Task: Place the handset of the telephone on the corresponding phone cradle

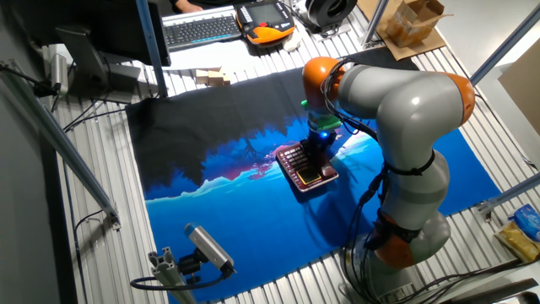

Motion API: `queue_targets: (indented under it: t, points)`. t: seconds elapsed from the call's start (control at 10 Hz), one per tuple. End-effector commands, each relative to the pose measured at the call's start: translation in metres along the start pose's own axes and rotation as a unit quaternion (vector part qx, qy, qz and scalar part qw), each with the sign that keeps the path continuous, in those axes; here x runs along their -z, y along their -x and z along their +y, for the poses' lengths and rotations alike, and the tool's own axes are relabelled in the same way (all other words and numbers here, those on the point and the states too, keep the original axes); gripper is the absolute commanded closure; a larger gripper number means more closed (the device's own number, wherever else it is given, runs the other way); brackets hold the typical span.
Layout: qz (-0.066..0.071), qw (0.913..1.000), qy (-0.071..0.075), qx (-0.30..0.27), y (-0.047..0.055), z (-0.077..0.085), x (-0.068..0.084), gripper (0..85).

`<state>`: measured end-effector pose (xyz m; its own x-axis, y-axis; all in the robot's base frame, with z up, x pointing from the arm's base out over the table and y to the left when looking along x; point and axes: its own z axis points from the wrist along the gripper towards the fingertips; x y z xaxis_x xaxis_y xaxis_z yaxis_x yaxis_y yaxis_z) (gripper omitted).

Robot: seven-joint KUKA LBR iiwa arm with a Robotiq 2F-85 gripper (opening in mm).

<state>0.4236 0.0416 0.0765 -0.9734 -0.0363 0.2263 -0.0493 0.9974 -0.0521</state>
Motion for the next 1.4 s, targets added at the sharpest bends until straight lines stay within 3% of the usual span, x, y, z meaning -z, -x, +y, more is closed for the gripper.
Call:
queue_targets:
  t: [0.0, 0.3, 0.4, 1.0, 1.1, 1.3]
  points:
    - [0.001, 1.0000, 0.001, 0.000, 0.0002, 0.0000, -0.0001, 51.0]
    - [0.001, 1.0000, -0.001, -0.004, 0.0007, -0.0001, -0.0001, 51.0]
    - [0.001, 1.0000, -0.002, -0.004, 0.0010, -0.0004, 0.0002, 34.0]
    - [0.006, 0.9999, -0.003, -0.012, 0.0018, -0.0015, 0.0012, 34.0]
    - [0.008, 0.9999, -0.004, -0.014, 0.0020, -0.0018, 0.0013, 17.0]
    - [0.012, 0.9998, -0.005, -0.016, 0.0021, -0.0034, 0.0030, 17.0]
